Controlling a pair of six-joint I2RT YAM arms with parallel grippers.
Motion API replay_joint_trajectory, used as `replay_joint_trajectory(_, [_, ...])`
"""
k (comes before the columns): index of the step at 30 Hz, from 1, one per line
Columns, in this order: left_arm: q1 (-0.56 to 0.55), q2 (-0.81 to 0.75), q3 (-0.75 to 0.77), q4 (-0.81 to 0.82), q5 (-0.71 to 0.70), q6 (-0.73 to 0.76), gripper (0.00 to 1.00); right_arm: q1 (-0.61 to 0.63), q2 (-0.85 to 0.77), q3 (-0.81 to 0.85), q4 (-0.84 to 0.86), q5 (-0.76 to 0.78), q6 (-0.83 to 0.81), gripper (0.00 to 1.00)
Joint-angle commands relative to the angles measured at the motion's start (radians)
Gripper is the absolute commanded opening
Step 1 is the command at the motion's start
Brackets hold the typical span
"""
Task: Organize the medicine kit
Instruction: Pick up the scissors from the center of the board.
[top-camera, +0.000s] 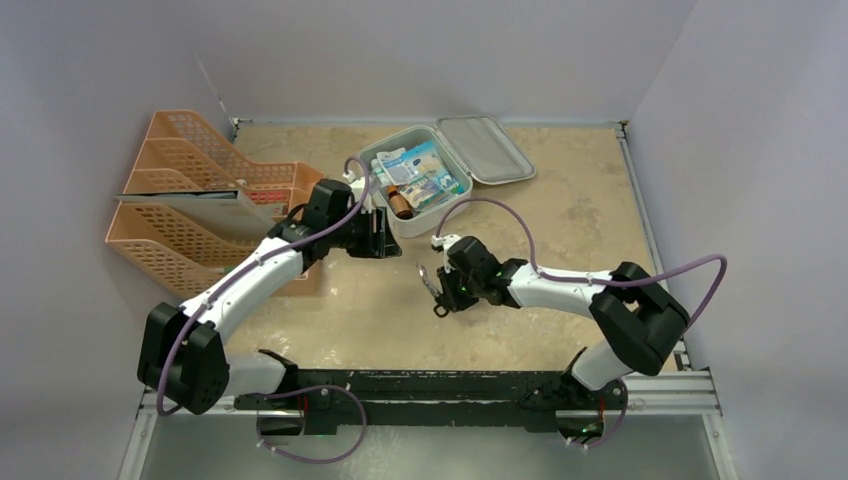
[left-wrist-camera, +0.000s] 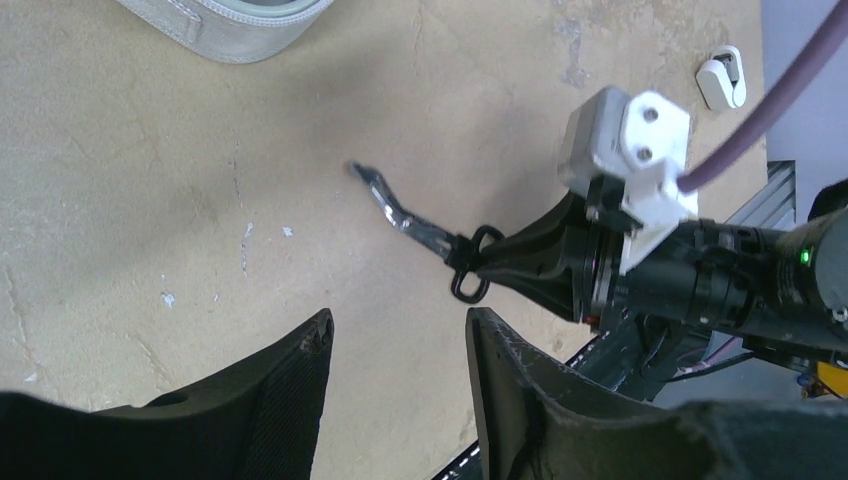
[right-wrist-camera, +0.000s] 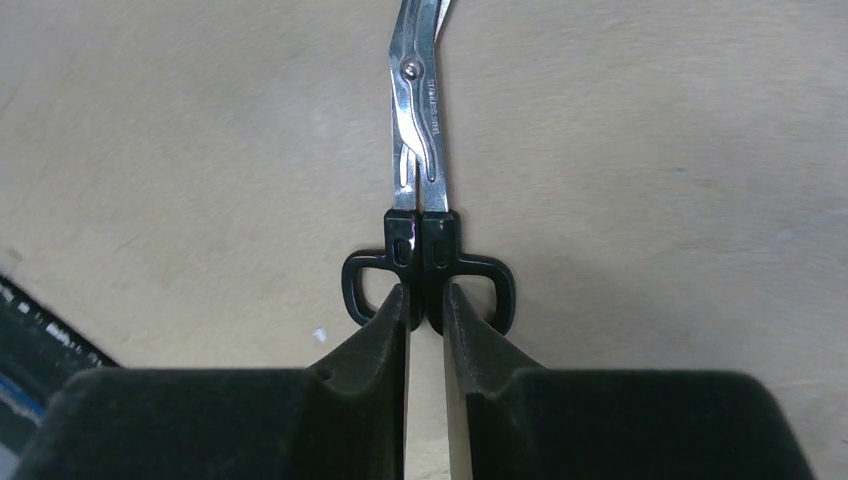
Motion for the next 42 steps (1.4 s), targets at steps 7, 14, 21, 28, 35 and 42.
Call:
replay_joint_trajectory(7, [-0.002, 0.069, -0.043, 0.112, 0.032, 0.01, 0.45, 0.08, -0.042, -0.001, 0.004, -0.082, -0.022, 0.16])
replay_joint_trajectory(14, [-0.04, 0.175, -0.024, 0.198, 0.044, -0.022, 0.24, 0.08, -0.158, 0.004, -0.094, -0.013, 0.051, 0.29])
replay_joint_trajectory(21, [-0.085, 0.298, 0.061, 0.221, 0.0, -0.013, 0.2, 0.048, -0.19, -0.009, -0.157, 0.099, 0.112, 0.3])
replay_joint_trajectory(28, [-0.098, 0.395, 0.095, 0.233, -0.006, 0.012, 0.07, 0.013, -0.196, -0.035, -0.158, 0.082, 0.125, 0.32])
replay_joint_trajectory(35, [-0.11, 0.448, 0.094, 0.221, -0.046, 0.032, 0.04, -0.003, -0.183, -0.056, -0.117, 0.056, 0.144, 0.34])
replay_joint_trajectory(42, [-0.114, 0.481, 0.098, 0.215, -0.057, 0.039, 0.03, -0.004, -0.16, -0.048, -0.101, 0.016, 0.152, 0.34])
